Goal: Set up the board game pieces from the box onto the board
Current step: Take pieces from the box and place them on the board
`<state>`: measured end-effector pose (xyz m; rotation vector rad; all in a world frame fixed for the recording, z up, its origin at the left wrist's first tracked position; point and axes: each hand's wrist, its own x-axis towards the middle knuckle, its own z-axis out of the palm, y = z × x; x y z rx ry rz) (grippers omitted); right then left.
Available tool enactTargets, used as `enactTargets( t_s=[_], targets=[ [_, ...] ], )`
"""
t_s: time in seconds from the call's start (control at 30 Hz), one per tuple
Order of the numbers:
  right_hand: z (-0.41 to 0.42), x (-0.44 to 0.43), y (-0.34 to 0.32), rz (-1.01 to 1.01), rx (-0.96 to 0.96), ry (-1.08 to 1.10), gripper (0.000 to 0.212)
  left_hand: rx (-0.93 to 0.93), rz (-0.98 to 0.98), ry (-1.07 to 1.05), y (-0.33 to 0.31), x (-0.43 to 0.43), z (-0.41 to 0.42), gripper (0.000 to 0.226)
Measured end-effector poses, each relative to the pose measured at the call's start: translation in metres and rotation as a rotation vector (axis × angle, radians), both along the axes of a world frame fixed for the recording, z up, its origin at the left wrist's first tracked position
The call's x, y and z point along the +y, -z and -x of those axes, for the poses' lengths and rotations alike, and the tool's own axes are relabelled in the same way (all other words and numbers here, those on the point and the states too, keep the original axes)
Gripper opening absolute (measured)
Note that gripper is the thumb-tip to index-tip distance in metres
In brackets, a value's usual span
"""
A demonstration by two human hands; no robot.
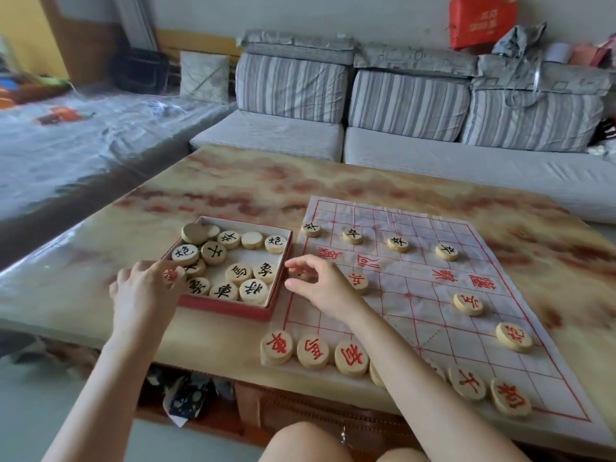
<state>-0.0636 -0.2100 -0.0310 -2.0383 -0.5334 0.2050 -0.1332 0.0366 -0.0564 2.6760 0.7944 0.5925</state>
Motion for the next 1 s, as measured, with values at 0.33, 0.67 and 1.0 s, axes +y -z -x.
enactTargets(
  t_s=[0.33, 0.67, 1.0],
  targets=[
    [-0.001, 0.029, 0.011, 0.046, -0.016, -0.037, 0.028, 0.037, 0.057, -0.05, -0.006, 0.014, -0.022, 0.029],
    [-0.009, 0.085, 0.006, 0.039, -0.022, -0.134, 0.029, -0.392, 0.413, 0.08, -0.029, 0.029, 0.009, 0.042],
    [-0.012, 0.167, 0.011, 0.253, -0.047, -0.237, 0.036, -0.406, 0.409, 0.07, -0.014, 0.037, 0.016, 0.042]
  ],
)
